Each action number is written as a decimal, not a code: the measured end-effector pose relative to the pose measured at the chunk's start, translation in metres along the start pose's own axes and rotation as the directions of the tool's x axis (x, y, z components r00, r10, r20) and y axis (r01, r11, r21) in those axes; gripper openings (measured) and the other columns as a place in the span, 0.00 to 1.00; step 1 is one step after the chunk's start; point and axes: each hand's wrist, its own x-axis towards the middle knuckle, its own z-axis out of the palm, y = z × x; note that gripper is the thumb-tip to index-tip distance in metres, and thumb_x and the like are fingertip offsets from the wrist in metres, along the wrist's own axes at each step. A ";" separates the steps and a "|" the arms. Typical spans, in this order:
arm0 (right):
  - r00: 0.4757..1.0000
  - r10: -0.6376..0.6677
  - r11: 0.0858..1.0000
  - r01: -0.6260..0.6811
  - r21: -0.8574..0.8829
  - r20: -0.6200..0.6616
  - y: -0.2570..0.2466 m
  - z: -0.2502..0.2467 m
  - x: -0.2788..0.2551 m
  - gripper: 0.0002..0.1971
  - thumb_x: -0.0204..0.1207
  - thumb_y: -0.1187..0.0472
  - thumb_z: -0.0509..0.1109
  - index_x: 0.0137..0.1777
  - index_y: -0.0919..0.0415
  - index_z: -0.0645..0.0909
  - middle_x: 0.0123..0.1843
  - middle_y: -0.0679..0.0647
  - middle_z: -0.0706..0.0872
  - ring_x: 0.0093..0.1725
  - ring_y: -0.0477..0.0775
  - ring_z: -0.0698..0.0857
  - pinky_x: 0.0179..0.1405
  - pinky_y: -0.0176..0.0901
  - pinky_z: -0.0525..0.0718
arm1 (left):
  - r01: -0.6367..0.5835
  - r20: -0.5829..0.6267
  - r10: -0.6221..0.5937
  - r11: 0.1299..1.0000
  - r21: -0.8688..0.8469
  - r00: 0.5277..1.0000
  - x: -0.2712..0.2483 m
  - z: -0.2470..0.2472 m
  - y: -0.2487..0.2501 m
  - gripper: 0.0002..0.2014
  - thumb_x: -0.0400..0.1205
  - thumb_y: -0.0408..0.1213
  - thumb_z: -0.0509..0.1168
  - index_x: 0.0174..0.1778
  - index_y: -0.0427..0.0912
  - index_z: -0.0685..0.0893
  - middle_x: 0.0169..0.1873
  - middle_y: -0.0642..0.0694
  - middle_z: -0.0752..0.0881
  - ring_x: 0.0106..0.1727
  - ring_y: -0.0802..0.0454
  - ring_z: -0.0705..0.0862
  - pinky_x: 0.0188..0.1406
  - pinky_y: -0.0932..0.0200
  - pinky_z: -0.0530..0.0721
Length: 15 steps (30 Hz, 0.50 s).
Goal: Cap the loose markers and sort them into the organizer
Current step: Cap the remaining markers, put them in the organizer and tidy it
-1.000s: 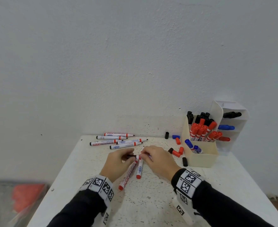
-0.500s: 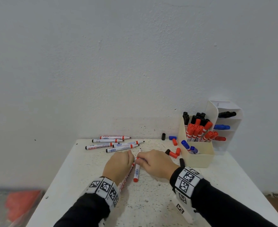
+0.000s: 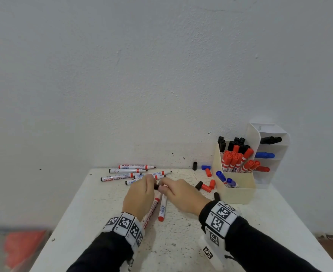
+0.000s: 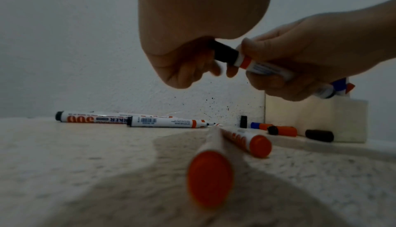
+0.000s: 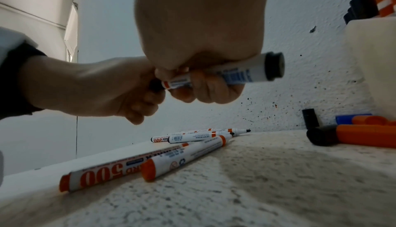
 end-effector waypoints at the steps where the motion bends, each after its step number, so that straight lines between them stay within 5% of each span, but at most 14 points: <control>1: 0.998 0.011 1.000 -0.010 0.016 -0.061 -0.001 -0.002 0.000 0.12 0.84 0.50 0.55 0.56 0.56 0.75 0.36 0.51 0.78 0.31 0.48 0.74 0.31 0.42 0.73 | 0.079 -0.046 -0.082 0.994 -0.077 0.996 0.000 0.003 0.001 0.18 0.88 0.43 0.45 0.43 0.41 0.77 0.32 0.43 0.81 0.32 0.48 0.79 0.31 0.55 0.74; 3: 0.981 0.033 0.999 -0.027 0.035 -0.189 -0.001 -0.008 0.004 0.09 0.83 0.54 0.58 0.53 0.57 0.75 0.43 0.51 0.79 0.38 0.48 0.77 0.38 0.41 0.77 | 0.166 -0.022 -0.168 0.983 -0.084 0.986 -0.001 0.005 0.005 0.24 0.87 0.50 0.42 0.42 0.42 0.79 0.33 0.47 0.82 0.35 0.52 0.80 0.33 0.59 0.73; 6: 0.958 0.069 0.998 -0.065 0.024 -0.277 0.001 -0.021 0.010 0.07 0.84 0.60 0.56 0.51 0.60 0.75 0.48 0.53 0.79 0.45 0.50 0.79 0.46 0.40 0.79 | 0.096 0.048 -0.097 0.995 0.026 0.994 -0.001 0.007 0.007 0.23 0.88 0.46 0.41 0.46 0.41 0.81 0.39 0.46 0.84 0.41 0.51 0.82 0.38 0.62 0.76; 8: 0.970 0.083 0.996 -0.074 0.044 -0.228 0.001 -0.022 0.011 0.06 0.84 0.63 0.55 0.53 0.60 0.74 0.48 0.54 0.79 0.46 0.50 0.79 0.45 0.38 0.78 | 0.029 0.057 -0.031 0.999 0.029 0.998 0.000 0.010 0.012 0.17 0.88 0.38 0.44 0.51 0.41 0.78 0.40 0.46 0.84 0.39 0.53 0.81 0.37 0.69 0.77; 11: 0.987 0.082 0.995 -0.073 0.075 -0.135 -0.001 -0.005 0.008 0.06 0.83 0.67 0.54 0.55 0.57 0.68 0.47 0.55 0.80 0.40 0.48 0.79 0.38 0.37 0.79 | 0.089 0.043 -0.085 0.991 -0.098 0.995 0.004 0.019 0.023 0.14 0.88 0.37 0.46 0.44 0.42 0.76 0.35 0.47 0.81 0.34 0.56 0.79 0.33 0.74 0.74; 15: 0.986 0.108 0.974 -0.080 0.212 -0.129 -0.005 0.001 0.010 0.14 0.83 0.64 0.54 0.68 0.59 0.64 0.56 0.58 0.81 0.45 0.48 0.81 0.37 0.30 0.78 | 0.194 -0.031 -0.202 0.967 -0.163 0.979 0.011 0.025 0.024 0.15 0.88 0.35 0.47 0.51 0.36 0.79 0.45 0.39 0.84 0.44 0.47 0.83 0.42 0.62 0.78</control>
